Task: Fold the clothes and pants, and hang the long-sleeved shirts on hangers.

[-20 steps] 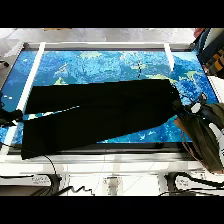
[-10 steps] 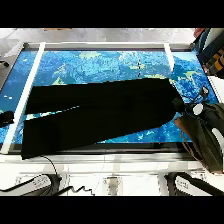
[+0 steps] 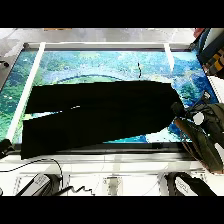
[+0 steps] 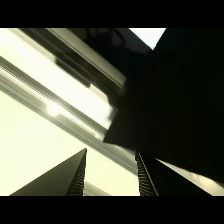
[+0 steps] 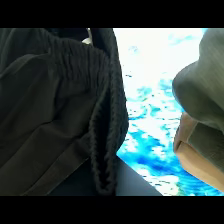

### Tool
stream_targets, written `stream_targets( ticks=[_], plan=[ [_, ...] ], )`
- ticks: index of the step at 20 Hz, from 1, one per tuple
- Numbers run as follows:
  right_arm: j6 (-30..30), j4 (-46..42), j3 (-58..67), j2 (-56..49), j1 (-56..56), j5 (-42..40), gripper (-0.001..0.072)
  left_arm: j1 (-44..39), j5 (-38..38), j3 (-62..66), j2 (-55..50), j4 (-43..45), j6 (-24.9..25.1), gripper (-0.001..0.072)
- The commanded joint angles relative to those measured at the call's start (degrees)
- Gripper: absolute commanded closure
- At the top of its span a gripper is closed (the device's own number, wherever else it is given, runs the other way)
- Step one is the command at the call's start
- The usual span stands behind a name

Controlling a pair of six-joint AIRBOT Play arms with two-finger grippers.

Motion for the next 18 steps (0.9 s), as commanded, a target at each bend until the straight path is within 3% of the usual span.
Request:
stream_targets(
  ticks=[1, 2, 3, 6, 8, 12, 13, 14, 17, 18],
  plan=[
    [-0.3, 0.0, -0.3, 0.6, 0.1, 0.4, 0.069, 6.3, 0.1, -7.0, 0.0, -5.2, 5.7, 0.0317],
    [-0.3, 0.0, -0.3, 0.6, 0.1, 0.4, 0.069, 7.2, 0.5, -8.4, -0.4, -5.2, 5.7, 0.0184],
    [-0.3, 0.0, -0.3, 0.6, 0.1, 0.4, 0.069, 8.0, 1.5, -9.6, -1.0, -5.2, 5.6, -0.0013],
    [-0.3, 0.0, -0.3, 0.6, 0.1, 0.4, 0.069, 8.3, 3.8, -11.0, -2.3, -6.6, 5.6, 0.0015],
    [-0.3, 0.0, -0.3, 0.6, 0.1, 0.4, 0.069, 8.2, 6.1, -11.1, -2.4, -11.2, 5.7, 0.014],
    [-0.3, 0.0, -0.3, 0.6, 0.1, 0.5, 0.069, 7.9, 10.6, -13.5, -3.5, -16.6, 5.7, 0.0143],
    [-0.3, 0.0, -0.3, 0.6, 0.1, 0.6, 0.069, 7.7, 11.5, -13.9, -4.0, -16.7, 5.7, 0.0184],
    [-0.3, 0.0, -0.3, 0.6, 0.1, 0.7, 0.069, 7.6, 12.3, -14.0, -4.4, -17.0, 5.7, 0.0293],
    [-0.4, 0.0, -0.2, 0.7, 0.1, 2.3, 0.069, 6.8, 15.2, -13.8, -4.5, -19.9, 5.9, 0.0702],
    [-0.5, 0.0, -0.1, 1.0, 0.1, 3.0, 0.069, 6.6, 16.0, -13.2, -4.5, -22.8, 6.9, 0.0699]
  ],
)
